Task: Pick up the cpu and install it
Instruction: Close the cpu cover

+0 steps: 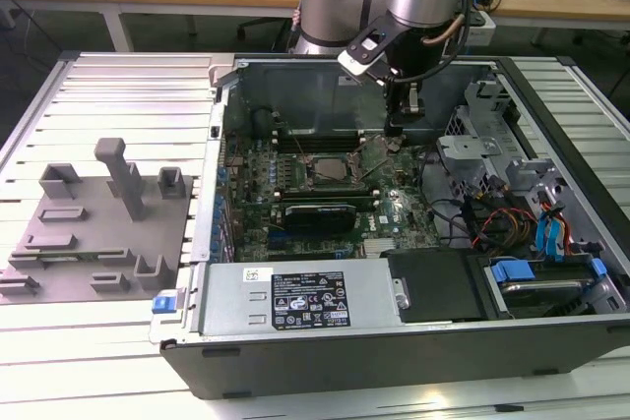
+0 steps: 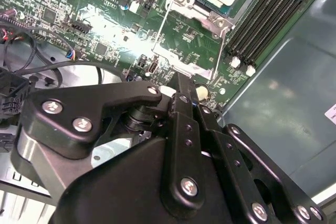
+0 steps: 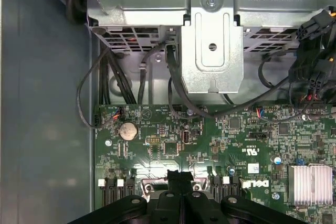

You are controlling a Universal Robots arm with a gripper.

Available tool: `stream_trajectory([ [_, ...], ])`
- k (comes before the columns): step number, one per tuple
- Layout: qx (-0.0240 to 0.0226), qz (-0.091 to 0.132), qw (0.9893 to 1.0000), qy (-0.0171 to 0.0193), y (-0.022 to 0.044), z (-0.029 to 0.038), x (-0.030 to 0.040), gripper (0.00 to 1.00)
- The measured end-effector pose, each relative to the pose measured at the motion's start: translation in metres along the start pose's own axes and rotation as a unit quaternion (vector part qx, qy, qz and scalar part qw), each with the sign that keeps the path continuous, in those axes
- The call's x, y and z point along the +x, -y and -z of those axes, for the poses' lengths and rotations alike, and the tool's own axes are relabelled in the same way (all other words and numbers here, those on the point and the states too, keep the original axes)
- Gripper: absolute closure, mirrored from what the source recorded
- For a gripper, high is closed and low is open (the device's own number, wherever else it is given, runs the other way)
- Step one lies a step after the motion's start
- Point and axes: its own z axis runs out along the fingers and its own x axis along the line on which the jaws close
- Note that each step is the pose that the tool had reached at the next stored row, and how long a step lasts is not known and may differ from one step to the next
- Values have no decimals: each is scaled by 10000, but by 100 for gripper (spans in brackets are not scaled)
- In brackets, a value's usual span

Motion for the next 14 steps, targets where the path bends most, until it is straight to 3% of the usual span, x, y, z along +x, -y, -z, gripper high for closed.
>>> stream_trajectory([
  [8, -17, 1, 10000, -2, -7, -20, 0, 89],
  [14, -17, 0, 10000, -2, -78, -85, 0, 89],
])
